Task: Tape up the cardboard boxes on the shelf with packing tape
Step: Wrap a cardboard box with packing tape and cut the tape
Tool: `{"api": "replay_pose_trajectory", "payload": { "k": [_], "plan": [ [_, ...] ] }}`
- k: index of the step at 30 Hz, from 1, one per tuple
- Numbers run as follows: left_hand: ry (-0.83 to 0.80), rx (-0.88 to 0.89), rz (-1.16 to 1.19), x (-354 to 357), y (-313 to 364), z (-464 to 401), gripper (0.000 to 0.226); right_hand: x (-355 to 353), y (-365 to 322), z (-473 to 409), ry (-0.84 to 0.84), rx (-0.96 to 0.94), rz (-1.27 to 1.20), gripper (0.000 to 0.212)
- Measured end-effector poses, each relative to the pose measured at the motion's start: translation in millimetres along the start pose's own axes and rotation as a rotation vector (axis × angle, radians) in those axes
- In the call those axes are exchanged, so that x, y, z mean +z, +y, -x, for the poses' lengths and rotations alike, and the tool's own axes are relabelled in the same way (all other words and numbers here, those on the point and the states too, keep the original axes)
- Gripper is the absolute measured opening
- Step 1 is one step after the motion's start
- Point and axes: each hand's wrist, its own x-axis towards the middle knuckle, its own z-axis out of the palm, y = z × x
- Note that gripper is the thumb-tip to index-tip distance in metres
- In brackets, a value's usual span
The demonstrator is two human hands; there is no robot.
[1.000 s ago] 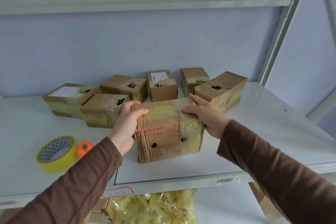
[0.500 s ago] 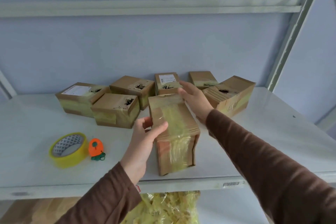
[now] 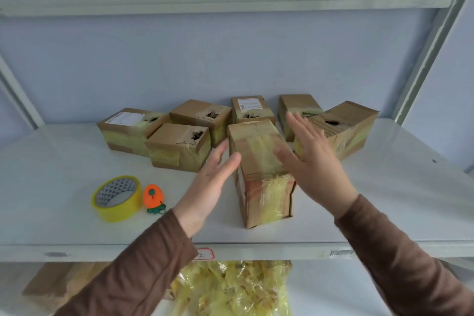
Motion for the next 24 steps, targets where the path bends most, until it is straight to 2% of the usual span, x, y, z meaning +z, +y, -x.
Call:
{"api": "replay_pose_trajectory", "payload": {
  "k": [2,3,5,7,9,10,12,16,19,21,24],
  "plan": [
    [0.055,0.044,-0.220,-42.3,0.4,6.1,0.067,1.5,-32.6,14.3,0.238,-0.277,-0.003,0.053],
    [0.092,0.048,-0.368,-65.5,-1.0,8.5,0.063,9.5,-47.1,20.3,0.269,-0.373,-0.064,0.050],
    [0.146,0.017,-0.648,-111.3,-7.5,9.4,0.072,36.9,-71.4,29.1,0.174,-0.447,-0.174,0.051],
    [0.160,-0.145,-0.857,-150.9,-16.9,9.0,0.090,73.8,-88.0,30.3,-0.026,-0.338,-0.282,0.054],
    [0.093,-0.334,-1.022,-178.9,-29.3,6.4,0.110,117.2,-90.2,22.8,-0.253,-0.128,-0.369,0.060],
    [0.042,-0.392,-1.081,-189.1,-35.7,6.5,0.113,140.8,-89.8,17.6,-0.346,-0.034,-0.386,0.064],
    [-0.022,-0.389,-1.145,-200.5,-49.0,4.6,0.101,183.0,-89.7,7.8,-0.449,0.089,-0.394,0.071],
    [0.060,-0.173,-1.226,-207.9,-57.2,0.1,0.060,238.8,-100.5,-4.2,-0.450,0.217,-0.445,0.078],
    [0.028,-0.112,-1.292,-206.2,-55.1,0.3,0.045,254.1,-103.9,-8.9,-0.390,0.247,-0.439,0.073],
    [0.055,-0.083,-1.279,-205.2,-55.3,3.6,0.041,253.9,-104.7,-9.5,-0.400,0.281,-0.463,0.058],
    [0.101,-0.006,-1.174,-200.8,-58.6,12.7,0.044,246.7,-104.8,-3.0,-0.398,0.303,-0.553,0.023]
  ]
}}
